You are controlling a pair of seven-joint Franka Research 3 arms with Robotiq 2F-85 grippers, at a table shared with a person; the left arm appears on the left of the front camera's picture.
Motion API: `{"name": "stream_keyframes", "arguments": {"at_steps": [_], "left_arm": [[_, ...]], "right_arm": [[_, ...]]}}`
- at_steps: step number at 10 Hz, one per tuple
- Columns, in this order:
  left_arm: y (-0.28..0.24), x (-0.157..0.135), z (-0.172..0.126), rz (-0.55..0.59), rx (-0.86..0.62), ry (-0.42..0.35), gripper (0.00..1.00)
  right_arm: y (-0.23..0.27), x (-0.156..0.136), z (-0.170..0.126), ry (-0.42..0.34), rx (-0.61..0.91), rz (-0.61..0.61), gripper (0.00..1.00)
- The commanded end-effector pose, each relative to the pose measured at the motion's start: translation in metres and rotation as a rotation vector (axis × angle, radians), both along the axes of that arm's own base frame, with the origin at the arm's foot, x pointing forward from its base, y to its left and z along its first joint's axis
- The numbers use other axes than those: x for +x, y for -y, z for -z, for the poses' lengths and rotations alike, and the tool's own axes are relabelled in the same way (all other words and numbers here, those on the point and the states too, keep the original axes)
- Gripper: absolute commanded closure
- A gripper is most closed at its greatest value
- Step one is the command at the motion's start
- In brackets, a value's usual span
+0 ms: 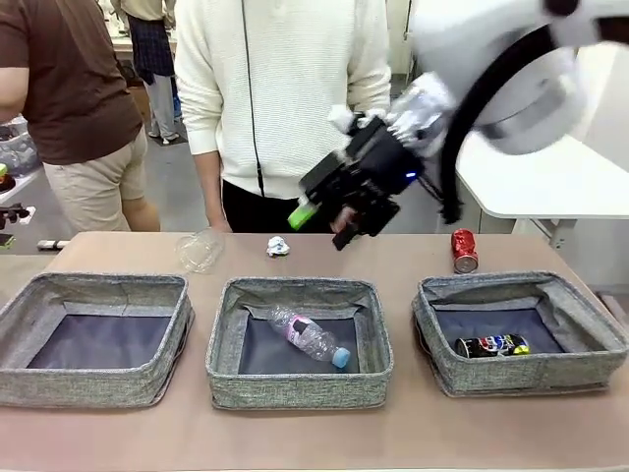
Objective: Sort the waste into the appropriate baskets.
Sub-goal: Place the picked waste into the Fabric basket indicated by the person.
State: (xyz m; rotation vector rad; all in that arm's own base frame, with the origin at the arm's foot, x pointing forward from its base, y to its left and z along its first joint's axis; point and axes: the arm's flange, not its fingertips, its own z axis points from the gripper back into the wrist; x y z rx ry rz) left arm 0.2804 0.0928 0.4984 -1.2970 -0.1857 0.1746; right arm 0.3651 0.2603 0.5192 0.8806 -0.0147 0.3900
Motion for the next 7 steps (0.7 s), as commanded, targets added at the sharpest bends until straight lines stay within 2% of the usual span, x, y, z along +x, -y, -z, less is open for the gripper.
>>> {"name": "stream_keyframes", "arguments": {"at_steps": [1, 3, 4, 5, 6, 7], "left_arm": [[0.002, 0.000, -0.004, -0.003, -0.020, 0.001, 0.00], [0.002, 0.000, -0.004, -0.003, -0.020, 0.001, 0.00], [0.002, 0.000, -0.004, -0.003, -0.020, 0.001, 0.00], [0.002, 0.000, -0.004, -0.003, -0.020, 0.001, 0.00], [0.002, 0.000, -0.004, -0.003, -0.020, 0.001, 0.00], [0.002, 0.000, -0.004, -0.003, -0.020, 0.001, 0.00]], "right_arm": [[0.099, -0.023, 0.013, -0.152, 0.255, 0.134, 0.00], [0.176, -0.030, 0.034, -0.191, 0.298, 0.306, 0.00], [0.219, -0.032, 0.048, -0.184, 0.423, 0.333, 0.00], [0.252, -0.035, 0.063, -0.180, 0.459, 0.334, 0.00], [0.280, -0.041, 0.077, -0.193, 0.469, 0.389, 0.00], [0.298, -0.050, 0.089, -0.175, 0.502, 0.435, 0.00]]}}
